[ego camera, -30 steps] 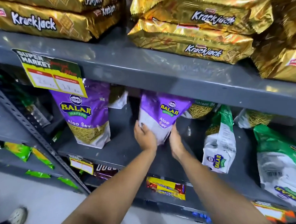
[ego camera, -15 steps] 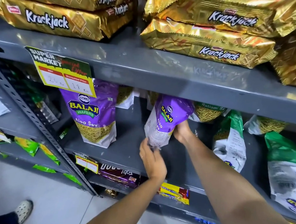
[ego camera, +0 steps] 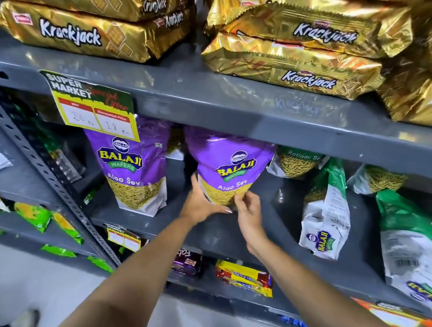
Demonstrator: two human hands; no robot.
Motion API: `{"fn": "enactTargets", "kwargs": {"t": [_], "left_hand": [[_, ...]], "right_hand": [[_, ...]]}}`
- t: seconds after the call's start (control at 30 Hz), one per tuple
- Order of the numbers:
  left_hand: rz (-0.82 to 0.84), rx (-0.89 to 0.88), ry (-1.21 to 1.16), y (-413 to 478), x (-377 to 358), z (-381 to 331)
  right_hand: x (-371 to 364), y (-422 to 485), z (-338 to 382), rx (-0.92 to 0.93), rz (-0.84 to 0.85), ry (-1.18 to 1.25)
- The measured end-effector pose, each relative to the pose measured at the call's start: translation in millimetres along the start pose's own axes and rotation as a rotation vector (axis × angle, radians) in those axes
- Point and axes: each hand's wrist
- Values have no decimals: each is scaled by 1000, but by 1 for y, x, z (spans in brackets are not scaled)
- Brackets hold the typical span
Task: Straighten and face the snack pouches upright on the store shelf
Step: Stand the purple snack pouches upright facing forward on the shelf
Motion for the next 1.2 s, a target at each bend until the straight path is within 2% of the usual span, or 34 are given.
{"fn": "enactTargets", "kwargs": {"t": [0.1, 0.17, 0.23, 0.3, 0.57, 0.9, 0.97, 1.03, 1.13, 1.17, 1.2], "left_hand": [[89, -17, -9, 12, 9, 5], [149, -11, -11, 16, 13, 6], [208, 0, -21, 18, 17, 6], [242, 5, -4, 20, 20, 5], [347, 66, 44, 10, 34, -3], [360, 76, 45, -4, 40, -3], [275, 47, 11, -12, 38, -1], [95, 13, -49, -27, 33, 6], [-300, 20, -16, -89, 3, 5], [-400, -8, -27, -118, -12, -5], [-417, -59, -34, -142, -32, -20]], "right_hand": [[13, 4, 32, 130, -79, -83], [24, 12, 68, 216, -126, 37], [33, 15, 104, 259, -65, 192], [34, 10, 127, 320, -33, 197], [38, -8, 117, 379, 3, 227], [33, -37, 124, 343, 37, 254], [39, -42, 127, 333, 27, 217], [57, -45, 128, 343, -47, 206], [110, -34, 117, 399, -268, 199], [130, -28, 110, 400, -359, 150], [153, -19, 99, 373, -452, 98]]}}
Point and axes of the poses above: each hand's wrist, its own y-axis towards the middle knuckle, its own x-axis out of the back of the hand, z = x × y, and after that the axes turned 7 degrees about -x, right-handed
